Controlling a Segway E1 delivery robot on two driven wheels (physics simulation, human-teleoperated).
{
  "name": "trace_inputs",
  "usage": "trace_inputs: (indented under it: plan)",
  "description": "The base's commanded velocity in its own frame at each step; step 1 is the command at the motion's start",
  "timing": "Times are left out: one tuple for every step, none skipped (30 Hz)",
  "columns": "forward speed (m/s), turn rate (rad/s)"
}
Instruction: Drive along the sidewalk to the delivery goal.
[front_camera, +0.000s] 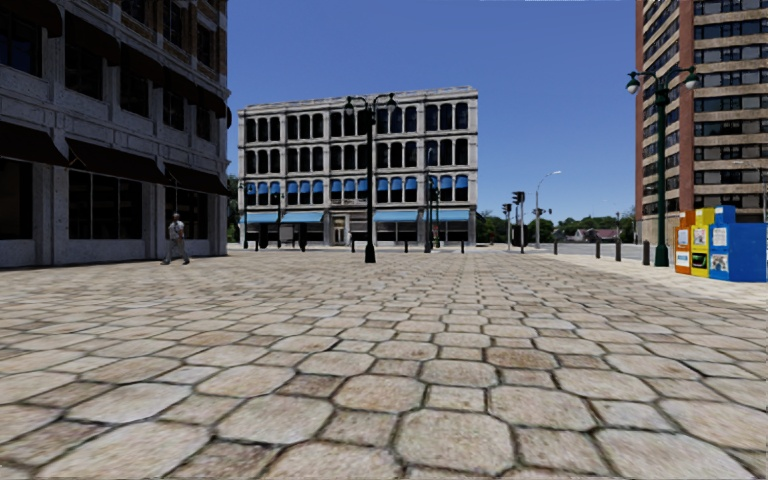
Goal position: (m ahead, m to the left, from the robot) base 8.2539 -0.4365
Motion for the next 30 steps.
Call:
trace_inputs:
  plan:
    - [2.0, 0.0]
    - [2.0, 0.0]
    - [2.0, 0.0]
    - [2.0, 0.0]
    - [2.0, 0.0]
    - [2.0, 0.0]
    - [2.0, 0.0]
    - [2.0, 0.0]
    - [2.0, 0.0]
    - [2.0, 0.0]
    - [2.0, 0.0]
    - [2.0, 0.0]
    - [2.0, 0.0]
    - [2.0, 0.0]
    - [2.0, 0.0]
    - [2.0, 0.0]
    - [2.0, 0.0]
    - [2.0, 0.0]
    - [2.0, 0.0]
    - [2.0, 0.0]
    - [2.0, 0.0]
    - [2.0, 0.0]
    - [2.0, 0.0]
    - [2.0, 0.0]
    - [2.0, 0.0]
    - [2.0, 0.0]
    - [2.0, 0.0]
    - [2.0, 0.0]
    - [2.0, 0.0]
    - [2.0, 0.0]
